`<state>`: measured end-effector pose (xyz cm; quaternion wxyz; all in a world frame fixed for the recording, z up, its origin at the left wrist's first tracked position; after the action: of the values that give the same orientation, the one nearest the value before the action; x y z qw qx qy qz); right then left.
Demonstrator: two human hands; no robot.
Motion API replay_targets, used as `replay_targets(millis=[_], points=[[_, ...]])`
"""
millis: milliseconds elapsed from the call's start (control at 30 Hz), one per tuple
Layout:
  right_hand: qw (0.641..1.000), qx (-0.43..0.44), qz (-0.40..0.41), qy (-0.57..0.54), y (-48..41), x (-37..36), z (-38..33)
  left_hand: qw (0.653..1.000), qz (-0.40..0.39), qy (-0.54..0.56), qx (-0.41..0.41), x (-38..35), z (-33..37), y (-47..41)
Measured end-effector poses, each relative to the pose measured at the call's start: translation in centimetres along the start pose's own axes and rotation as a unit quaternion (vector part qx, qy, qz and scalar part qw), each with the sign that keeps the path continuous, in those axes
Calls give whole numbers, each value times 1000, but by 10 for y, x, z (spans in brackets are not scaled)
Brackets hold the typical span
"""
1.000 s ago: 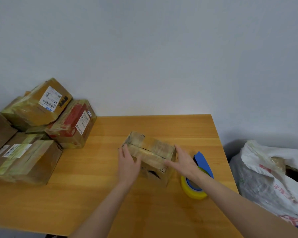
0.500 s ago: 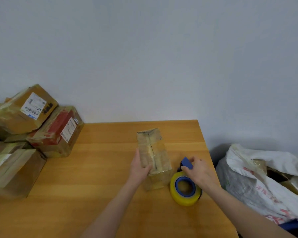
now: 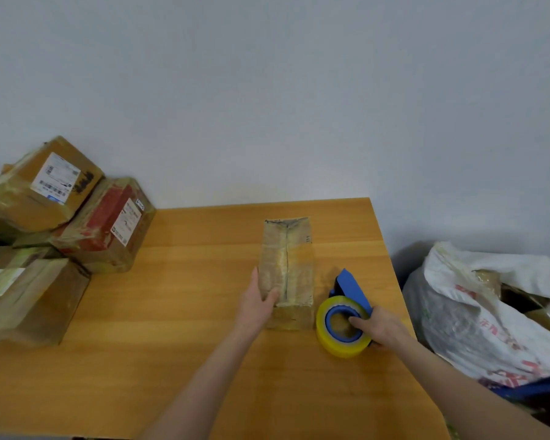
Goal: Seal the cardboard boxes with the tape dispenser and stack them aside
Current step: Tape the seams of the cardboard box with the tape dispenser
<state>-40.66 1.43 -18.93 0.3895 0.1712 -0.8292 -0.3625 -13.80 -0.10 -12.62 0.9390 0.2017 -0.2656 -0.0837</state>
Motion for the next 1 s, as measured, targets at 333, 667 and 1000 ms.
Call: replay_targets(millis=[333, 667, 1000], points=[[967, 13, -46, -250, -5, -1, -4, 999, 15, -38, 14, 2, 7, 4], [965, 140, 32, -221, 35, 80, -37, 996, -6, -79, 34, 1, 11, 8], [941, 333, -47, -41, 127, 96, -120, 970, -48, 233, -54, 24, 84, 15]])
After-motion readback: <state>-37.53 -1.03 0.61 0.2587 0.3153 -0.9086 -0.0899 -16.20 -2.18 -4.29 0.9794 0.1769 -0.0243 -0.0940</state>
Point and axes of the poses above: each hand's wrist, its own y-axis away from the middle knuckle, its own x-axis out of the back of the hand, z = x × y, the point moved 7 cm from there along -y, towards the middle knuckle, and after that the axes turned 13 degrees about -z, right-handed, at the moved point
